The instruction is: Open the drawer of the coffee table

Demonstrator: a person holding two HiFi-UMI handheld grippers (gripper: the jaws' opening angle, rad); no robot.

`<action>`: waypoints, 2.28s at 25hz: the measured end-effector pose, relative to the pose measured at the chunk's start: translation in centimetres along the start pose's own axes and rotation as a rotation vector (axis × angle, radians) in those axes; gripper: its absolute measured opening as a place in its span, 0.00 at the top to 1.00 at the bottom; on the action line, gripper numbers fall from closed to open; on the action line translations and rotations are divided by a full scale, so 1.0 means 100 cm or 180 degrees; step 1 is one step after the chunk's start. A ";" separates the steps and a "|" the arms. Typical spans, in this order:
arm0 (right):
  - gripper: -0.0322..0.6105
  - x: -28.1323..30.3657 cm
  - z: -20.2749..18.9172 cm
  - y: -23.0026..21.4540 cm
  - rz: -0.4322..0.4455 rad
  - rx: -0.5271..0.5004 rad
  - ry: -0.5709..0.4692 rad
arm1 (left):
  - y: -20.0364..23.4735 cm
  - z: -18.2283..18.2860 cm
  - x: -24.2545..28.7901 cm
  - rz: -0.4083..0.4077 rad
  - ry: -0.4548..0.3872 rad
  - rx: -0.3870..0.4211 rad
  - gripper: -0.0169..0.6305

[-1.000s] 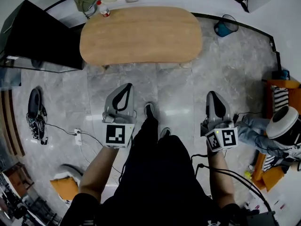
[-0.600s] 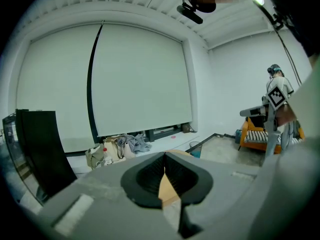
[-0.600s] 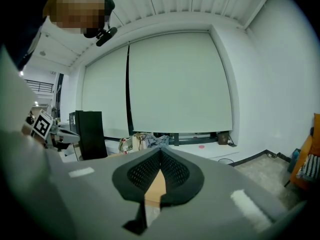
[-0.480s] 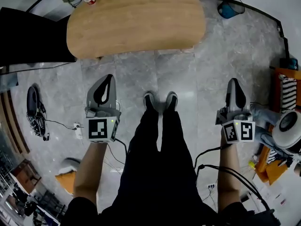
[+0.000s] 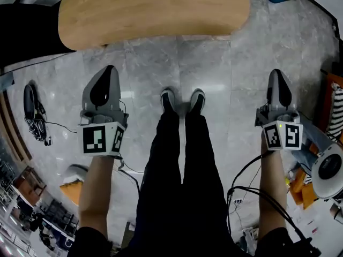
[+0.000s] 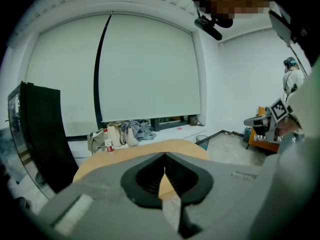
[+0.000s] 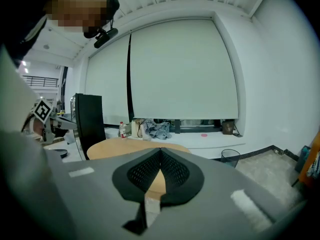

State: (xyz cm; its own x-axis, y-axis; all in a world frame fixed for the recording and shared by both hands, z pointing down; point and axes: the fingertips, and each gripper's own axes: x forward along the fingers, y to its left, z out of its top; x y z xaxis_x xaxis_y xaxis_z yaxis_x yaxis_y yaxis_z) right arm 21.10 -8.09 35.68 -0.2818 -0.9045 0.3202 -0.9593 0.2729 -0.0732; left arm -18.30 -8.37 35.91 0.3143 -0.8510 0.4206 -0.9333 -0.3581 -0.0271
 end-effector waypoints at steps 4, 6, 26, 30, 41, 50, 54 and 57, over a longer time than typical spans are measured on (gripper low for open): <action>0.95 0.019 -0.039 -0.013 -0.0005 -0.0015 0.0063 | 0.007 -0.036 0.021 0.0009 0.0045 -0.0001 0.97; 0.95 0.029 -0.063 -0.024 -0.0028 -0.0006 0.0109 | 0.010 -0.060 0.032 0.0005 0.0097 0.0023 0.97; 0.84 0.096 -0.233 -0.043 0.0335 0.0158 0.0794 | 0.008 -0.251 0.130 -0.0290 0.0866 -0.0042 0.85; 0.84 0.109 -0.246 -0.045 0.0373 0.0184 0.0855 | 0.004 -0.283 0.154 -0.0357 0.0950 -0.0324 0.85; 0.69 0.147 -0.271 -0.033 0.0674 0.0270 0.0826 | -0.026 -0.334 0.227 -0.1251 0.0905 -0.1661 0.63; 0.64 0.194 -0.318 -0.021 0.0917 0.0176 0.0670 | -0.024 -0.379 0.264 -0.1643 0.0603 -0.2148 0.50; 0.58 0.206 -0.323 -0.026 0.0874 0.0007 0.0470 | -0.026 -0.389 0.286 -0.1648 0.0431 -0.2203 0.49; 0.52 0.203 -0.328 -0.032 0.0885 -0.0093 0.0368 | -0.035 -0.390 0.297 -0.1673 0.0338 -0.2182 0.42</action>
State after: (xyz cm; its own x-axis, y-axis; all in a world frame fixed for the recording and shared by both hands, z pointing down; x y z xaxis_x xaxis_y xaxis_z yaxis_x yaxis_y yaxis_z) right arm 19.14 -16.55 73.37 -0.5277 -0.7508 0.3973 -0.8441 0.5158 -0.1464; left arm -12.43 -17.40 83.89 0.7477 -0.5879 0.3086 -0.5815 -0.3553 0.7319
